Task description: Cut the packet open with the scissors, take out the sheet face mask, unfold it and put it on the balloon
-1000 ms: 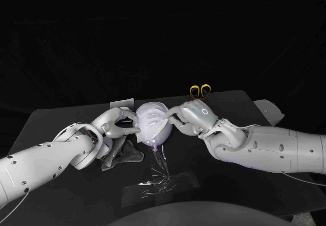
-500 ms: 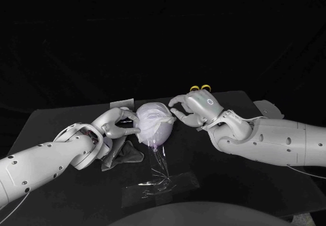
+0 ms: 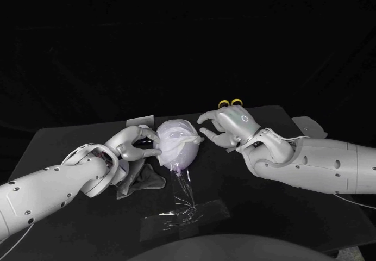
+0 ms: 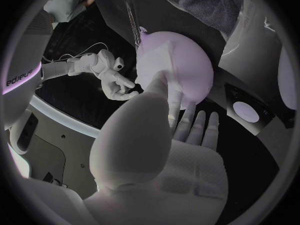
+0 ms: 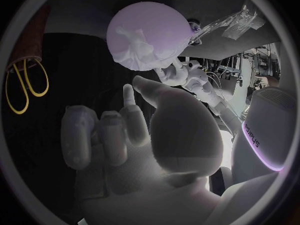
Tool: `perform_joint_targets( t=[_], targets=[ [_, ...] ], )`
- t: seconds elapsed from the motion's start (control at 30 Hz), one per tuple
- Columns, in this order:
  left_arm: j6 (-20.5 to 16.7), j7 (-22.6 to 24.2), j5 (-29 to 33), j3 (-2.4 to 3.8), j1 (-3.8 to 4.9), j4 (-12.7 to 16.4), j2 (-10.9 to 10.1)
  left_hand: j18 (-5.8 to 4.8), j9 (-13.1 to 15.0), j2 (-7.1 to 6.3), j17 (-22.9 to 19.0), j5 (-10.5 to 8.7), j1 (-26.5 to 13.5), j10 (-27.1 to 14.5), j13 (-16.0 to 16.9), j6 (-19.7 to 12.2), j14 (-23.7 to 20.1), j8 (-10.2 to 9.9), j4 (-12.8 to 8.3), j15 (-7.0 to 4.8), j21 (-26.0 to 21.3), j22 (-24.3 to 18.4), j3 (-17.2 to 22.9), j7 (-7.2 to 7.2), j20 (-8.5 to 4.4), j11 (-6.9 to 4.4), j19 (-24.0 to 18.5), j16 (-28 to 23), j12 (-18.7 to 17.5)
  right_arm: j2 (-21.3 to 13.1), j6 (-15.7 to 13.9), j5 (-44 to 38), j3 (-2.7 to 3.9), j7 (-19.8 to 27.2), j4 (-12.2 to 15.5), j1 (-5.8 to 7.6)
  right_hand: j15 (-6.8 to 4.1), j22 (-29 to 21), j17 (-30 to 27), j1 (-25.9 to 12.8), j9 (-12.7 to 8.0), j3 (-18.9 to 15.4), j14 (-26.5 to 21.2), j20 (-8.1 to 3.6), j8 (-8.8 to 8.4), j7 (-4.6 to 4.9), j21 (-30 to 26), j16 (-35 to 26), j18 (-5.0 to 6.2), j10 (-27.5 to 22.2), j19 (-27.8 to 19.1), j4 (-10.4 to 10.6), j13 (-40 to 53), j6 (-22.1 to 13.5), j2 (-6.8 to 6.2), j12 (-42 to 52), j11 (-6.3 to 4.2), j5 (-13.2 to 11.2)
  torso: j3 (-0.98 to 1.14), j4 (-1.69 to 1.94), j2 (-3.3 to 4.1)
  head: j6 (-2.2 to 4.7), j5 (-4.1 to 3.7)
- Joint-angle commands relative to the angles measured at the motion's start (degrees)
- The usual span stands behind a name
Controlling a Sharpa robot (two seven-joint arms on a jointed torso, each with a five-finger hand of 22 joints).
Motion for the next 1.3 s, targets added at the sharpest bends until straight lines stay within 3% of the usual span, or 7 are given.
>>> perform_joint_targets(
  t=[0.03,0.2,0.47,0.73,1.3],
  targets=[
    [1.4,-0.7,0.3,-0.11,-0.12,0.1,0.2,0.80,-0.1,0.38,-0.1,0.11,-0.4,-0.5,0.0,-0.6,-0.3,-0.2,0.0,-0.06,-0.1,-0.1,-0.3,0.98,0.15,0.03,-0.1,-0.2,-0.2,-0.6,0.7,0.0,-0.03,-1.2,0.5,-0.01,-0.07,12.8,15.0,1.9,0.5,0.7,6.0,0.32,1.20,-0.80,1.7,0.9,0.04,0.7,1.8,-0.7,7.3,2.7,1.09,1.4,-0.61,-0.2,-0.08,0.11,0.02,-0.05,-0.12],
    [1.3,-0.7,0.4,-0.11,-0.12,0.1,0.1,0.80,-0.1,0.38,-0.1,0.11,-0.4,-0.5,0.0,-0.6,-0.3,-0.2,0.0,-0.06,-0.1,-0.1,-0.3,0.98,0.15,0.03,-0.1,-0.2,-0.2,-1.8,-0.8,0.7,-0.23,-0.6,2.2,-0.86,-1.17,13.6,15.0,2.6,1.2,0.1,6.0,-0.52,2.67,-2.24,4.1,0.9,-0.55,2.1,3.3,-0.6,8.7,5.3,1.70,3.5,-1.87,-0.2,-0.11,0.00,-0.01,-0.17,-0.01],
    [1.4,-0.7,0.4,-0.11,-0.12,0.1,0.1,0.80,-0.1,0.38,-0.1,0.11,-0.4,-0.5,0.0,-0.6,-0.3,-0.2,0.0,-0.06,-0.1,-0.1,-0.3,0.98,0.15,0.03,-0.1,-0.2,-0.2,-2.4,-2.0,1.1,-0.35,-1.6,4.0,-3.70,-1.54,13.7,15.0,1.5,1.2,-1.1,6.0,-1.00,2.60,-2.53,4.4,0.9,-0.61,2.4,3.5,0.5,8.9,5.3,1.06,3.7,-2.17,-0.2,-0.02,0.01,-0.06,-0.15,-0.01],
    [1.4,-0.7,0.5,-0.11,-0.12,0.1,0.1,0.80,-0.1,0.38,-0.1,0.11,-0.4,-0.5,0.0,-0.6,-0.3,-0.2,0.0,-0.06,-0.1,-0.1,-0.3,0.98,0.15,0.03,-0.1,-0.2,-0.2,-0.8,-1.9,0.9,-0.41,-3.3,2.5,-5.32,-1.51,13.4,15.0,0.9,0.8,-2.1,6.0,-1.13,1.98,-2.28,3.5,0.9,-0.40,2.0,3.0,1.5,8.3,4.6,0.46,2.7,-2.02,-0.2,0.00,0.09,0.03,-0.07,-0.08],
    [1.5,-0.7,0.8,-0.10,-0.12,0.2,0.1,0.88,-0.1,0.40,-0.1,0.11,-0.4,-0.7,0.0,-0.6,-0.3,-0.2,0.0,-0.08,-0.1,-0.1,-0.4,1.04,0.15,0.01,0.0,-0.2,-0.2,3.1,-3.6,-1.4,-0.39,-6.6,-1.2,-5.67,-0.63,12.7,15.0,0.8,-0.3,-4.2,6.0,-0.57,-0.28,-0.92,1.6,0.9,0.05,1.0,1.8,3.0,7.4,2.1,-1.08,0.9,-0.91,-0.2,-0.05,0.08,0.01,-0.30,-0.05]
  ],
)
